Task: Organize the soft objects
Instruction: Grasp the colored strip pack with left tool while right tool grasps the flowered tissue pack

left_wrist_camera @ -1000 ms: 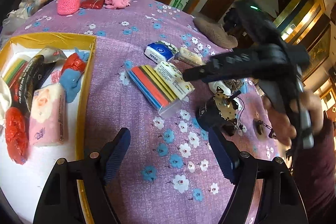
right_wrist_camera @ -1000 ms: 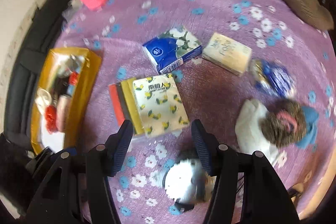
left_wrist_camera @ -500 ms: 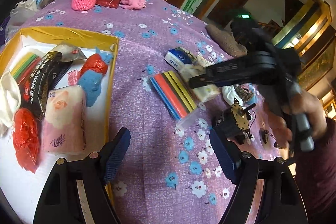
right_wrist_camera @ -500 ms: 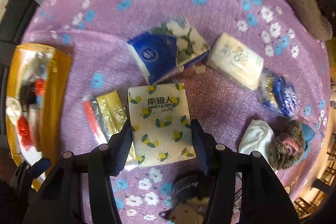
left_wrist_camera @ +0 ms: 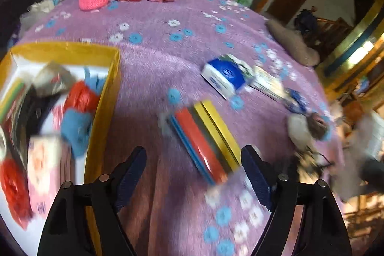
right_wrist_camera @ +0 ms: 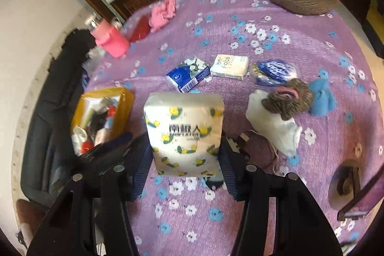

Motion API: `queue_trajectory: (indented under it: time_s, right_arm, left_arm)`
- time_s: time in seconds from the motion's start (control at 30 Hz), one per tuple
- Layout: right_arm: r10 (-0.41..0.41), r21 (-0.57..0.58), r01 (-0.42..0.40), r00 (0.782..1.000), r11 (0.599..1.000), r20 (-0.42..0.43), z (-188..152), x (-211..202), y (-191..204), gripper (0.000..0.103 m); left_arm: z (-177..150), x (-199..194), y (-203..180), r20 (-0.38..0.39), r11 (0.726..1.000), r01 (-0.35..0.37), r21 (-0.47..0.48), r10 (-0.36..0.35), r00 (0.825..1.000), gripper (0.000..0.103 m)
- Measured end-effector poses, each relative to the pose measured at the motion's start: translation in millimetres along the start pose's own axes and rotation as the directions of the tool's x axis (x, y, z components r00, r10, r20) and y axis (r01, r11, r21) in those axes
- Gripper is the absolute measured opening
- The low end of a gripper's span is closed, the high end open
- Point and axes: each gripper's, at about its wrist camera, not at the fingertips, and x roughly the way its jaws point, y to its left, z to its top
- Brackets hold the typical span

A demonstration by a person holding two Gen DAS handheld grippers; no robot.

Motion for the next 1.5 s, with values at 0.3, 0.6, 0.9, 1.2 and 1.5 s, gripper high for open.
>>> queue_trajectory:
  time_s: [0.3, 0.6, 0.9, 1.2, 1.5]
  right_arm:
    - [0.064, 0.027, -0.065, 0.997, 0.998, 0.038, -35.3, -17.9, -23.9, 0.051]
    - [0.028, 0.052, -0.027, 0.999, 0.998, -0.025, -85.8, 5.0, -45.2, 0.051]
    - [-0.090, 0.003, 0.091, 0.995, 0.996, -0.045, -102.5, 28.2, -41.4, 0.051]
    - [-0.150, 0.077, 0.153, 0.988, 0.985, -0.039, -101.6, 44.7, -39.8, 0.058]
    - [-0.311, 0.060, 0.310, 0.950, 0.949, 0.012, -104.2, 47.0, -17.7, 0.063]
  left_arm:
    - [-9.2, 11.5, -42.7, 0.028, 0.985, -0.122, 0.121, 0.120, 0.992, 0.081]
    - [-1.0, 49.1, -60.1, -0.042, 0.967, -0.198, 0.160, 0.207, 0.977, 0.094]
    - [-2.8, 33.9, -55.1, 0.009, 0.971, -0.102, 0.219, 0.102, 0.995, 0.033]
    - [-27.8, -34.3, -27.1, 0.046, 0.978, 0.097, 0.186, -0.108, 0.993, 0.032]
    - [-64.8, -107.0, 44.1, 0.119, 0.980, 0.157, 0.122, -0.171, 0.978, 0.032]
